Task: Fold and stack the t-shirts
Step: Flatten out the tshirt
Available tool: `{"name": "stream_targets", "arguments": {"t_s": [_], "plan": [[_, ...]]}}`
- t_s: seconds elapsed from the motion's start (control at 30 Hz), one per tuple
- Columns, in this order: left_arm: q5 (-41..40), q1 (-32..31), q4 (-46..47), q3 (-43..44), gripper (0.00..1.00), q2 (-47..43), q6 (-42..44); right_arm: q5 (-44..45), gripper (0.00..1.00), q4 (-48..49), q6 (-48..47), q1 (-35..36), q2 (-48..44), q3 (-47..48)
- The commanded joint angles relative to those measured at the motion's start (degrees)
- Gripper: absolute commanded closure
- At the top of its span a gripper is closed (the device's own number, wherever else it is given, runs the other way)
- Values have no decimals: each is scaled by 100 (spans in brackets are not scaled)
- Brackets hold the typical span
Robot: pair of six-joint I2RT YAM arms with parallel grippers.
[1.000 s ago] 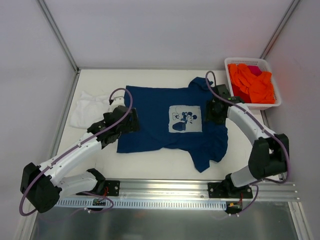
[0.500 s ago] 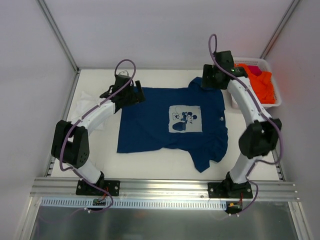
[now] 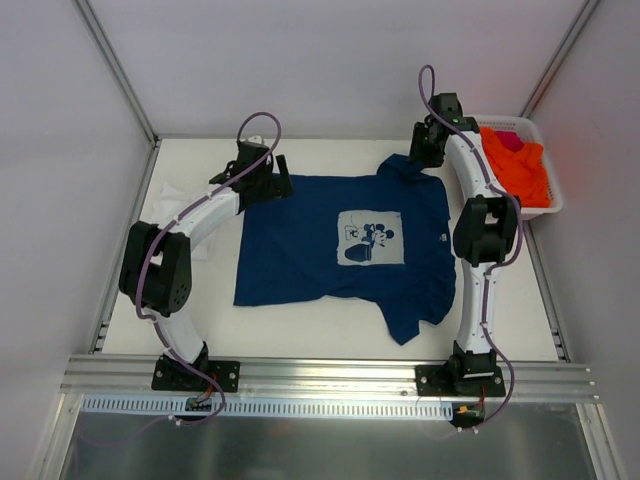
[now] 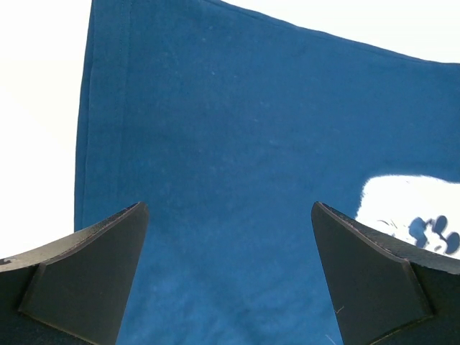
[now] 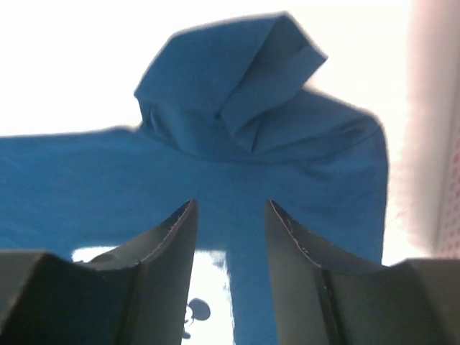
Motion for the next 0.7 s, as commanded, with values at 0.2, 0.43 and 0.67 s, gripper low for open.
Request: {"name": "stream_targets", "arguments": {"t_s": [0.2, 0.43, 0.67], "plan": [[195, 72, 134, 449, 1, 526, -13, -570, 56, 651, 184, -177, 469, 627], [160, 72, 125, 265, 1, 307, 4, -1089, 55, 1012, 580, -230, 829, 575], [72, 72, 134, 80, 1, 0, 66, -1326, 55, 1521, 773, -222, 988, 488]]}}
